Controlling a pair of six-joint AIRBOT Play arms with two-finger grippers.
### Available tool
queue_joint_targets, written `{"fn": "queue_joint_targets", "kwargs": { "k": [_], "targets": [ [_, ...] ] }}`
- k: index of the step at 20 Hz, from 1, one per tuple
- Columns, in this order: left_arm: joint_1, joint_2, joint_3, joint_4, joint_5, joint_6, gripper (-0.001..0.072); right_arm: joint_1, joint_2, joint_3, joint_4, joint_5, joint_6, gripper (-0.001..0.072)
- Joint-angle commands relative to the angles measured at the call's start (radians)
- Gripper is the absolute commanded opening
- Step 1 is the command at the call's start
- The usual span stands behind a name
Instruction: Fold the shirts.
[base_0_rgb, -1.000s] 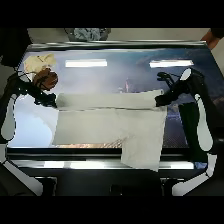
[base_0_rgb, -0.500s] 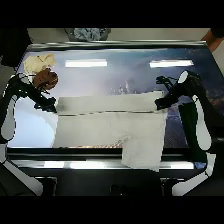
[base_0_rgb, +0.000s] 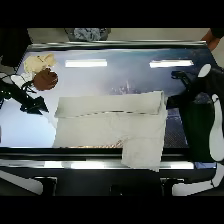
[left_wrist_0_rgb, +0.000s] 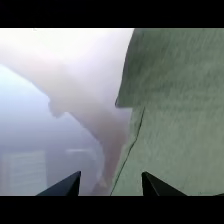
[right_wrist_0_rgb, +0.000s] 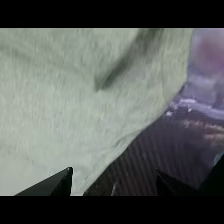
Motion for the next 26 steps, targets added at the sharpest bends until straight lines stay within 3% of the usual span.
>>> {"fn": "queue_joint_targets", "kwargs": {
  "k": [1, 5, 14, 17, 19, 26],
  "targets": [
    [0.041, 0.228, -0.426, -0.003, 0.151, 0.047, 0.0461, -0.034, 0.170, -0.251, -0.004, -0.038, -0.036, 0.0611],
    [0.077, 0.401, -0.787, -0.074, 0.334, 0.115, 0.0460, -0.034, 0.264, -0.384, -0.006, -0.055, -0.076, 0.0594],
    [0.077, 0.396, -0.922, -0.195, 0.408, 0.132, 0.0443, -0.034, 0.301, -0.393, -0.087, -0.013, -0.084, 0.0594],
    [0.077, 0.397, -0.940, -0.195, 0.407, 0.132, 0.0164, -0.034, 0.331, -0.501, -0.085, -0.019, -0.089, 0.0595],
    [0.077, 0.398, -0.939, -0.195, 0.408, 0.132, 0.0036, -0.034, 0.381, -0.636, -0.068, -0.060, -0.098, 0.0595],
    [0.077, 0.408, -0.930, -0.194, 0.404, 0.158, 0.0036, -0.034, 0.424, -0.918, 0.107, -0.261, -0.129, 0.0577]
  ]
}}
